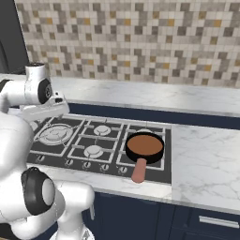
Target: Pick up the sugar cube(s) and place them in the saucepan with hot chocolate.
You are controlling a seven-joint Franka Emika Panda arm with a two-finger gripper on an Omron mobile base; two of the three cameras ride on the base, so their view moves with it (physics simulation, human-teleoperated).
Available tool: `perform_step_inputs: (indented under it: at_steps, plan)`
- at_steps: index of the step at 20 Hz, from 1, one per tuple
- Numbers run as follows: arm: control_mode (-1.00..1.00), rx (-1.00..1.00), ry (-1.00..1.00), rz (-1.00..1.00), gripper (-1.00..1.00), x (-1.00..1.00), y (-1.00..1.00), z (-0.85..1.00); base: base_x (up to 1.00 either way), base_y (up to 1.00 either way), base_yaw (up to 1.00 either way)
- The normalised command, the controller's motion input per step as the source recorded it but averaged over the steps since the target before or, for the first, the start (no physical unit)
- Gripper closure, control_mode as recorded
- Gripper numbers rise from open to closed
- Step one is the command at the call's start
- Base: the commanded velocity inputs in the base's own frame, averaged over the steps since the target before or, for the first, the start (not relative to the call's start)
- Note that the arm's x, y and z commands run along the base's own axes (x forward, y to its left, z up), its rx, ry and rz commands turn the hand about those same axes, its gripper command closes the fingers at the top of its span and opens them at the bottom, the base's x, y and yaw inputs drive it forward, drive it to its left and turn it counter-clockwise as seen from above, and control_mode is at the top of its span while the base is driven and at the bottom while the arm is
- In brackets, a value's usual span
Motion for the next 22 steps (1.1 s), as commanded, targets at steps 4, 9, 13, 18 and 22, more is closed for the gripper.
perform_step_inputs:
  at_steps: [4,9,13,18,22]
  plan:
    - [-1.0,-0.1,0.0,0.6,-1.0,-0.56,1.0,0.0,0.0,0.0,0.0]
    - [-1.0,-0.05,-0.18,0.6,-1.0,-0.36,1.0,-0.05,0.0,0.0,0.0]
    - [-1.0,0.0,0.03,0.45,-1.0,0.08,0.97,-0.13,0.0,0.0,0.0]
    - [-1.0,0.07,-0.04,0.01,-1.0,0.14,0.58,-0.51,0.0,0.0,0.0]
    - [-1.0,0.15,-0.14,-0.22,-1.0,0.11,0.38,-0.41,0.0,0.0,0.0]
